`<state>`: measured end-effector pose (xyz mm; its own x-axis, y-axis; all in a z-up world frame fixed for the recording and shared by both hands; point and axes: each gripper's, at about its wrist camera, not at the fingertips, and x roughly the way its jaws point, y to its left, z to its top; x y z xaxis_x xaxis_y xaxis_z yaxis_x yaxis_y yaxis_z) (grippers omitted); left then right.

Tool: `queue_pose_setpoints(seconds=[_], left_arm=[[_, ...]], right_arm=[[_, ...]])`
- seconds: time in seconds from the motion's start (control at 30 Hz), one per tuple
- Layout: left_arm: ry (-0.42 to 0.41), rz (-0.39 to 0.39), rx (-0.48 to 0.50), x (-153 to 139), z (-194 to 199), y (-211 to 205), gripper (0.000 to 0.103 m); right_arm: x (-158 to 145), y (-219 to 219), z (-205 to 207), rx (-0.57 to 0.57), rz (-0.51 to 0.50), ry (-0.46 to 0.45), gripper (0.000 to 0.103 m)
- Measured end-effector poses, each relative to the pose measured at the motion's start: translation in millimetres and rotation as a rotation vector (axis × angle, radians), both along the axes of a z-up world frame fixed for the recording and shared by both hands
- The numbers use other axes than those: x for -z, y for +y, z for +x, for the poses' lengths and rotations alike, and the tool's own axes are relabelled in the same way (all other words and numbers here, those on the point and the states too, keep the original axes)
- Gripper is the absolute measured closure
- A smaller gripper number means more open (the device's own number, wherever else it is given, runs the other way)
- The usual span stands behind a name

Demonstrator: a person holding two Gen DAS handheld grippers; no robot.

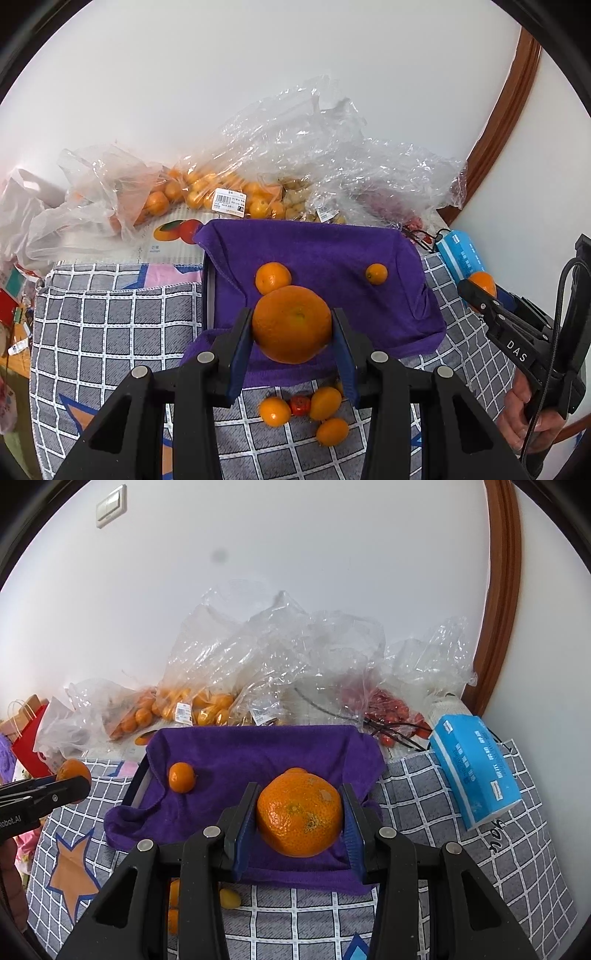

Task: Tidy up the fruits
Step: 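Lower the left tool's orange onto the towel while the right tool lowers its orange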

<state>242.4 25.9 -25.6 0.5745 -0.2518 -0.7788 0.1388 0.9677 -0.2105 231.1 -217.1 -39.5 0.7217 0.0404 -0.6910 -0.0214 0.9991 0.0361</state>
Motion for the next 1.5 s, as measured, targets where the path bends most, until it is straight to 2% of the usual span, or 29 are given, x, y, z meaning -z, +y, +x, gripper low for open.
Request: queue_pose_setpoints(seconds=[0.47, 1.0, 1.5], left_arm=[[0.070, -0.002, -0.007, 29.3, 25.3, 1.2, 0.064], [0.189, 0.014, -0.004, 82.8, 58.0, -9.0, 0.064], [0.224, 0.028, 0.008, 99.8, 71.5, -14.8, 0.064]], right_arm=[[28.0, 5.5, 25.2, -0.004, -0.012, 0.062, 0.061], [90.5, 2.8, 64.4, -0.001, -0.037, 0.205, 0.061], [107.4, -2.7, 76.4, 0.017, -0.028, 0.231, 0.061]])
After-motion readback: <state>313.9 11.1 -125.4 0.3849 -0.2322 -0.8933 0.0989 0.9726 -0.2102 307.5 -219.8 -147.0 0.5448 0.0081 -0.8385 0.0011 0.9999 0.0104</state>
